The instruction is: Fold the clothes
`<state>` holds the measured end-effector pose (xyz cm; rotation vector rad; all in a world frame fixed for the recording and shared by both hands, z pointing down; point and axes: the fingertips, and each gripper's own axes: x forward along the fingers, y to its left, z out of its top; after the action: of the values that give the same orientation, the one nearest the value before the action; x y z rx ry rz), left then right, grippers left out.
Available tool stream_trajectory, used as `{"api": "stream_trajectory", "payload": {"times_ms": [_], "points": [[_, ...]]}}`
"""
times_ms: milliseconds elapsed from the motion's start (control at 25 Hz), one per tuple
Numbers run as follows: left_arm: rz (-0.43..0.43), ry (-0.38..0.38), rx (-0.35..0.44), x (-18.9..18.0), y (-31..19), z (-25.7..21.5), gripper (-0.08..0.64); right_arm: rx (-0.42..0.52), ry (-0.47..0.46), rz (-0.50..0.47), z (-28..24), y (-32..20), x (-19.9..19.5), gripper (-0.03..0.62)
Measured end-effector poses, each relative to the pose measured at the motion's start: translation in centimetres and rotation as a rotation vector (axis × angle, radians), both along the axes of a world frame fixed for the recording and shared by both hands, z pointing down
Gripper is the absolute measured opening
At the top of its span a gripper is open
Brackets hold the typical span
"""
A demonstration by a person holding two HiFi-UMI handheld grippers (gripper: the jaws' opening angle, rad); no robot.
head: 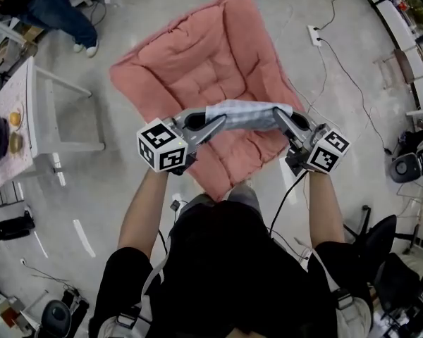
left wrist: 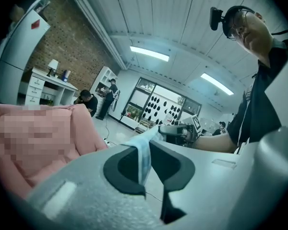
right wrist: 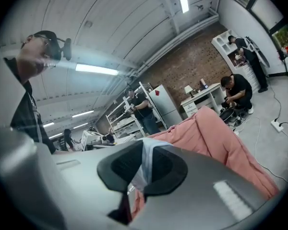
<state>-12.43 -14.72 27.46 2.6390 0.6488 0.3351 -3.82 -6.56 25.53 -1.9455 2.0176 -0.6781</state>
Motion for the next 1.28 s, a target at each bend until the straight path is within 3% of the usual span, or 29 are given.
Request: {"api": "stream_trajectory", "payload": {"times_ms": [240,400,560,720,880,1280], "points": [[-0.171,-0.06,-0.034,1.9,-2.4,2.6,0.034,-0.015,-0.042,-0.17,2.5,-3.9,3.1,0.015],[-0.334,-0.092,-0.06,3.0,-4.3,4.5,0.034,-0.049,-0.079,-0.35,4.8,-7.3,5.1,0.017],[-0.474,-0.08,-0.076,4.1,-7.2,6.1,0.034,-0.07,-0.087,-0.502,6.4,-11.5,6.7,0.015],[-0.563,-0.069,-0.093,4.5,-9.1,7.1,0.034,-0.072,-0.067,-0.588,6.9,-14.3,7.2,0.015],[-0.622,-0.064,-0.103,5.2,-11.1,7.4,0.034,-0.073,-0.056,-0.636,7.3,-16.6,8.0,0.015],[-0.654,-0.112,-0.117,5.1,-10.4,10.5,0.034,-0.122,-0.096,-0.674,10.7,-16.1,7.7,0.015]]}}
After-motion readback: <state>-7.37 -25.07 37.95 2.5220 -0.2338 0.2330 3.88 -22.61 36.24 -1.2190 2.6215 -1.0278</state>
